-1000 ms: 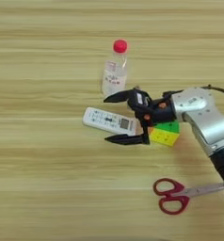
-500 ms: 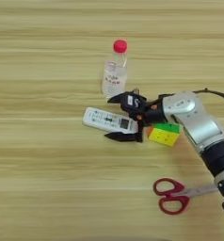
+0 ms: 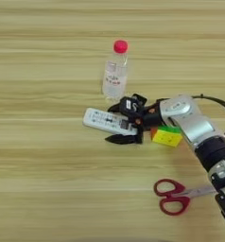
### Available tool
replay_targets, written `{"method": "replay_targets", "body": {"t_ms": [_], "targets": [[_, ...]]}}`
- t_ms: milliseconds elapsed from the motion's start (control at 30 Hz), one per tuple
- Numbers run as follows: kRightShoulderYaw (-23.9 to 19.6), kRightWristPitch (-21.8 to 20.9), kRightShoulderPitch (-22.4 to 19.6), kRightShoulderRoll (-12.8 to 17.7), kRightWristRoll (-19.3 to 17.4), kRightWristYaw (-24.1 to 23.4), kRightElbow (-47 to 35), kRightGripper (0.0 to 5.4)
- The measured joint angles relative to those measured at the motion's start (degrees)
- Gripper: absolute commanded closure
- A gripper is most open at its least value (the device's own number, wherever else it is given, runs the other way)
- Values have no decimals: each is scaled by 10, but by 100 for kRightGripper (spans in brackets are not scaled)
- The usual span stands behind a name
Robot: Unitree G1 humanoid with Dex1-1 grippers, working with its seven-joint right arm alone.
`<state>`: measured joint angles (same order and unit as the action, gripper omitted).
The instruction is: Move the objects on the table
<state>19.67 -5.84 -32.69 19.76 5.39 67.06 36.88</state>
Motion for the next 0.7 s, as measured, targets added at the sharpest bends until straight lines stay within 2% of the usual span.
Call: {"method": "replay_targets", "body": {"t_ms": [300,567,700], "targets": [[8,-21,3,3,0,22,-5,249],[3,-22,12,3,-4,26,-16,250],[1,-22,23,3,-15,47,-34,250]]}}
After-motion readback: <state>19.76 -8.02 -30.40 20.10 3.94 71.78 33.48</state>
